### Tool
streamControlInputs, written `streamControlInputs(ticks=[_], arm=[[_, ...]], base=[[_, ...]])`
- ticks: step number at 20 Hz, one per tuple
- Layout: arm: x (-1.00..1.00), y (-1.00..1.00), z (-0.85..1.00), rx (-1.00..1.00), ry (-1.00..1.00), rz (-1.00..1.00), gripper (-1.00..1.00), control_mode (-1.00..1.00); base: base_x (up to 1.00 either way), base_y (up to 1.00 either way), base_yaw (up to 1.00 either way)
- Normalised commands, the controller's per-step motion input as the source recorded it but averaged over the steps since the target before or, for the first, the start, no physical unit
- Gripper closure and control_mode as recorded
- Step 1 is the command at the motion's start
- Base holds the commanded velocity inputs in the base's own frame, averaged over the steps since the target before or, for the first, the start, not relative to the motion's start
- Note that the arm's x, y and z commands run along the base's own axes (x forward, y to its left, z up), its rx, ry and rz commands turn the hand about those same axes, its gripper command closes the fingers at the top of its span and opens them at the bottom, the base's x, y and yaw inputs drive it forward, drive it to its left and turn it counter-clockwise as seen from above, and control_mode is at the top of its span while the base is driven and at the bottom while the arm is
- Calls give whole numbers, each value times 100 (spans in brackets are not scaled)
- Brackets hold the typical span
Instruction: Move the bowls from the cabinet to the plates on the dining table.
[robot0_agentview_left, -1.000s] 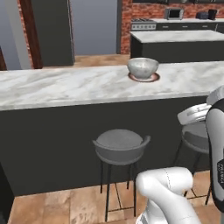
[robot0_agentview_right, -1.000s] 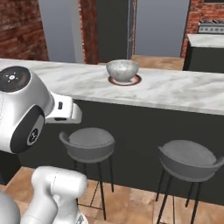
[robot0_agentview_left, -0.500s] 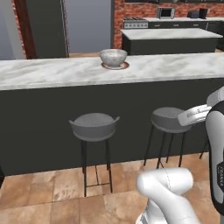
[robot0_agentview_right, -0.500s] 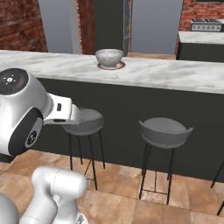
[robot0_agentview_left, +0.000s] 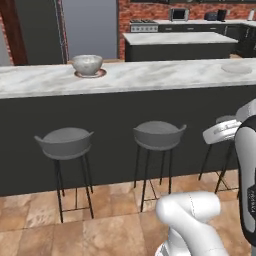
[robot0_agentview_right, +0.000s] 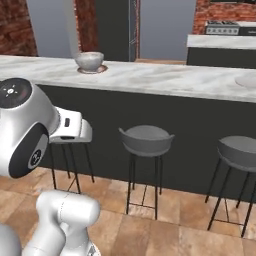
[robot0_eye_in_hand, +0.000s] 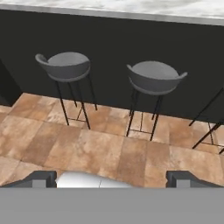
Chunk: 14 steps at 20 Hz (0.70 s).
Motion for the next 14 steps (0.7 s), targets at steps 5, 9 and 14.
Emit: streamControlInputs(ticks=[5,9,14], arm=[[0,0,0,0,0,0,-100,100],[0,0,0,0,0,0,-100,100],[0,0,0,0,0,0,-100,100]], base=[[-34,-100,0],[-45,-93,0],[-25,-99,0]])
